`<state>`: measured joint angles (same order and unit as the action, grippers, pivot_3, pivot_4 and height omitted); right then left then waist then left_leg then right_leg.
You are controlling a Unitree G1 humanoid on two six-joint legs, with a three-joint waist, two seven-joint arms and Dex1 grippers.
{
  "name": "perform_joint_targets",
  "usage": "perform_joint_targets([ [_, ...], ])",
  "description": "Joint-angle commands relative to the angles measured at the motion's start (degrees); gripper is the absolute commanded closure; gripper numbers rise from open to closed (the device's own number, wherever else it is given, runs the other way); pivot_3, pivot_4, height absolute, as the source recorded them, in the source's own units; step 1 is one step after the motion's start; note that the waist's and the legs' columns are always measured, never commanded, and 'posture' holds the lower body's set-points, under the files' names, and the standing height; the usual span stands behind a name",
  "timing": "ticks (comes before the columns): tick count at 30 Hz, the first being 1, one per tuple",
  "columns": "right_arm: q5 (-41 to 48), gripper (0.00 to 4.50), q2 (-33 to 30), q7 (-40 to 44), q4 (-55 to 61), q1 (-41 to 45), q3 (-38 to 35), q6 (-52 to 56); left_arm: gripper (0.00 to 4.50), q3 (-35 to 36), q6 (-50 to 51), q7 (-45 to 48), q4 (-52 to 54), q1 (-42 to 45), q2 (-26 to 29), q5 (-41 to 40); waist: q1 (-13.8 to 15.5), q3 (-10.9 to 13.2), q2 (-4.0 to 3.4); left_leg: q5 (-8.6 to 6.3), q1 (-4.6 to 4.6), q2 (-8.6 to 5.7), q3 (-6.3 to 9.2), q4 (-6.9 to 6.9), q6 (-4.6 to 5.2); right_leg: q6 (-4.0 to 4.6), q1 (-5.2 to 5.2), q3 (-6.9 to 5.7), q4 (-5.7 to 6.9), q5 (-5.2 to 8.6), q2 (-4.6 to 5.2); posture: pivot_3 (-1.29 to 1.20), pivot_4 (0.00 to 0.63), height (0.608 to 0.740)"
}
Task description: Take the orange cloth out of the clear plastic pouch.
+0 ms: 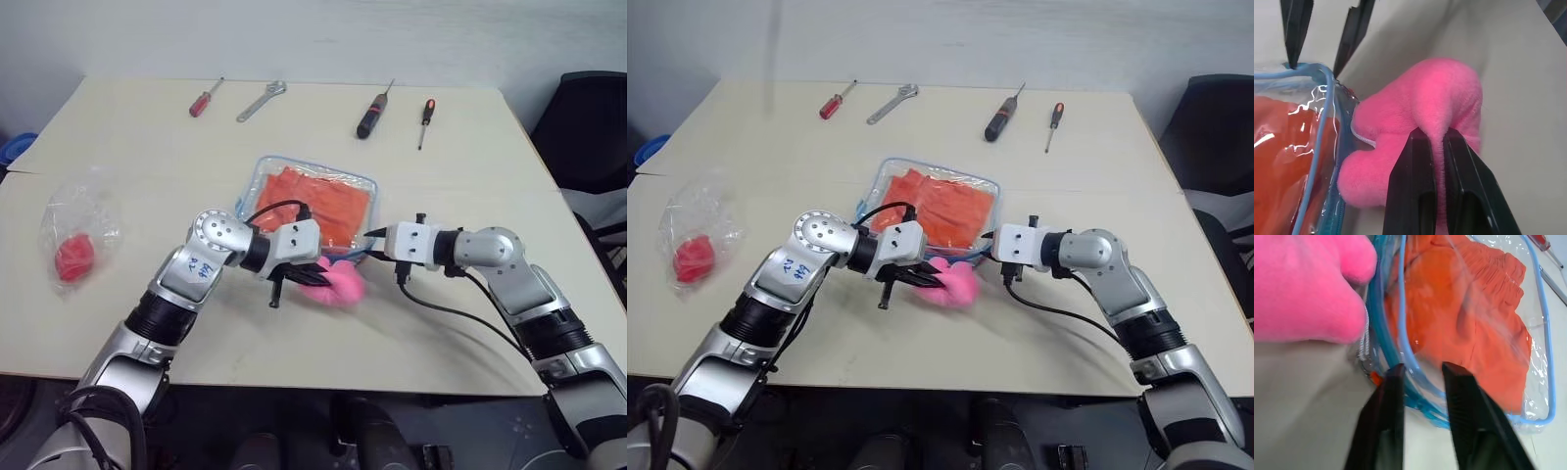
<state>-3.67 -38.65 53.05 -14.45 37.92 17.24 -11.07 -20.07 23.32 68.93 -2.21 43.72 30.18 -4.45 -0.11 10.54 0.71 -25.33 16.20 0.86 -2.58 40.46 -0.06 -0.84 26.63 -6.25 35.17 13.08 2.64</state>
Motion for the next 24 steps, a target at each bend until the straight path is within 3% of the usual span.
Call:
perform_joint_targets([
  [1, -0.72, 4.44, 0.58, 0.63, -0.13, 0.99, -0.63, -2.56, 4.50, 1.80, 0.42, -0.60, 2.54, -0.56, 0.61, -1.29, -0.01, 0.00, 0.00, 0.00, 0.00, 0.00, 0.00, 0.00, 0.00, 0.00, 0.00, 0.00, 0.00, 0.00, 0.00, 0.00, 0.150, 0.740],
  [6, -2.64, 4.44, -0.04, 1.22, -1.59, 1.11, -1.03, -4.47, 4.50, 4.16, 2.31, -1.21, 3.79, -2.47, 3.01, -2.02, 0.00, 0.01, -0.01, 0.00, 0.01, 0.01, 0.02, 0.01, 0.00, 0.00, 0.00, 0.00, 0.00, 0.00, 0.01, 0.00, 0.150, 0.740],
  [12, -2.03, 4.44, -3.19, 3.84, -1.61, 0.83, -2.87, -6.69, 4.50, 11.69, 1.12, -0.11, 2.32, -7.96, 14.29, -3.04, -0.27, 0.07, -0.11, 0.00, -0.01, 0.05, 0.03, 0.01, -0.04, 0.03, 0.03, 0.00, 0.02, 0.02, 0.00, 0.00, 0.150, 0.740],
  [19, -1.08, 4.44, -6.49, 5.61, 0.40, -1.32, -4.12, -9.37, 4.50, 19.25, -6.02, -2.00, -11.97, -9.94, 25.06, -1.74, -0.01, 0.09, -0.15, -0.01, 0.02, 0.03, 0.08, 0.01, -0.03, 0.04, 0.03, -0.06, -0.02, 0.02, 0.04, 0.00, 0.150, 0.740],
  [24, 2.05, 4.44, -8.57, 7.90, 4.30, -4.96, -5.53, -10.00, 4.50, 20.53, -10.97, -1.48, -18.90, -9.05, 27.80, -1.52, 0.08, 0.10, -0.16, -0.03, 0.07, 0.03, 0.12, -0.01, 0.00, 0.04, 0.04, -0.15, -0.06, 0.02, 0.04, 0.00, 0.150, 0.740],
])
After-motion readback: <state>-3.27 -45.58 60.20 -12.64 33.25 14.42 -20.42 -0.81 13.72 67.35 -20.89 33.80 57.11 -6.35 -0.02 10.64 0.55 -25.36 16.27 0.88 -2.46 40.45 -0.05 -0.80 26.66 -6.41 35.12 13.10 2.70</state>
